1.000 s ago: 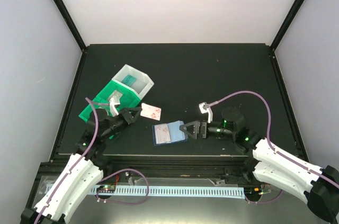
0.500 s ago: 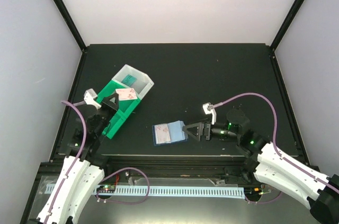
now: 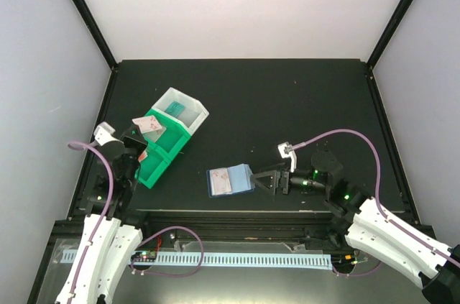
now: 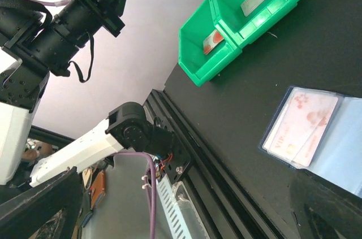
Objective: Take the credit cards out of the card holder
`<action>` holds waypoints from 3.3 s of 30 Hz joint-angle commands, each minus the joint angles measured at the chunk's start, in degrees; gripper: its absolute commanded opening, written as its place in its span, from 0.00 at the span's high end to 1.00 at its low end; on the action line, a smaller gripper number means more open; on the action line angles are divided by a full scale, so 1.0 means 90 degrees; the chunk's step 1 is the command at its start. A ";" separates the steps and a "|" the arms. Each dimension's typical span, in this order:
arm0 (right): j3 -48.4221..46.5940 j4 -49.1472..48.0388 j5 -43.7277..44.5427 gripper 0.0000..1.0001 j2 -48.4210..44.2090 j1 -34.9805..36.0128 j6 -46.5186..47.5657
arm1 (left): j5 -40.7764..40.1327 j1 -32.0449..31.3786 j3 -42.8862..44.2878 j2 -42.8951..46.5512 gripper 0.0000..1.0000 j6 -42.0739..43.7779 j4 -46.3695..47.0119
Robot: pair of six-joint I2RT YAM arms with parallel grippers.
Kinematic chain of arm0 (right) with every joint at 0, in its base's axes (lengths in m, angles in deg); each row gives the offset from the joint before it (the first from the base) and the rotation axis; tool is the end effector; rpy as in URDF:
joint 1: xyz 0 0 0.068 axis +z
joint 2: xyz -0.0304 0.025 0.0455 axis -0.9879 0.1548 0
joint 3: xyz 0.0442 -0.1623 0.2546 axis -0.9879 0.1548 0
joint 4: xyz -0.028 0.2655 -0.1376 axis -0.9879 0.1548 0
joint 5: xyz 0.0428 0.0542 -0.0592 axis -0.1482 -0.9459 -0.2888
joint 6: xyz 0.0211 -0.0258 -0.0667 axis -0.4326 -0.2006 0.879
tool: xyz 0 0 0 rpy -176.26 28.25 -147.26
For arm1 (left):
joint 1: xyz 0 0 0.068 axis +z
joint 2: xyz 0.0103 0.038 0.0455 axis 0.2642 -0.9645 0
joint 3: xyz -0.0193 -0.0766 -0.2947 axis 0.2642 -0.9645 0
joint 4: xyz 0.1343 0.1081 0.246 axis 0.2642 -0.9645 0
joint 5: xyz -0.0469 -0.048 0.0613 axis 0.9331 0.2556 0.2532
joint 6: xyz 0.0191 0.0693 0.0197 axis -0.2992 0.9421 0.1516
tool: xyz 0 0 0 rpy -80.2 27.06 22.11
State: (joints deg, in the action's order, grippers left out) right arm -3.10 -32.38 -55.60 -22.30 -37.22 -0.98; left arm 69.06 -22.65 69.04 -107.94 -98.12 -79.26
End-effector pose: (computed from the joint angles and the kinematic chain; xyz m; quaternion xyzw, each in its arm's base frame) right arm 0.1181 0.1598 0.2433 -0.1488 0.7684 0.5692 0.2519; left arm 0.1609 -0.0076 0.3019 -0.3797 0.6856 -0.2532 0.5672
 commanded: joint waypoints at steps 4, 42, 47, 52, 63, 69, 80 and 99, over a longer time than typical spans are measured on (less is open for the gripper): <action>0.0261 -0.0072 -0.0051 0.00 -0.0197 -0.0025 -0.0126 | -0.0645 0.0081 -0.0199 -0.0580 0.98 0.0056 0.0643; -0.0576 0.0213 0.0444 0.00 0.1063 -0.0035 0.0586 | -0.2132 0.0131 0.0380 -0.5428 0.98 0.0100 0.3468; -0.0665 0.0345 0.0545 0.00 0.1123 -0.0040 0.0708 | -0.2135 0.0125 0.0453 -0.5760 0.98 0.0067 0.3486; -0.0785 0.0502 0.0669 0.00 0.1147 -0.0042 0.0833 | -0.2125 0.0123 0.0584 -0.6101 0.98 0.0076 0.3536; -0.0771 0.0543 0.0692 0.00 0.1234 -0.0101 0.0901 | -0.2105 0.0130 0.0774 -0.6630 0.98 0.0076 0.3392; -0.0737 0.0697 0.0697 0.00 0.1140 -0.0167 0.0967 | -0.2170 0.0127 0.0916 -0.6732 0.99 -0.0024 0.3133; -0.0707 0.1176 0.0852 0.00 0.0626 -0.0201 0.1114 | -0.2304 0.0111 0.0990 -0.6354 0.77 -0.0145 0.2520; -0.0786 0.1930 0.1470 0.00 -0.0023 -0.0206 0.0970 | -0.0900 0.0087 0.1411 -0.4587 0.03 0.1323 0.0611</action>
State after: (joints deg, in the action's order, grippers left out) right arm -8.82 -17.41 -46.35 -22.28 -38.81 8.02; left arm 54.55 -22.02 79.01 -152.88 -92.50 -66.19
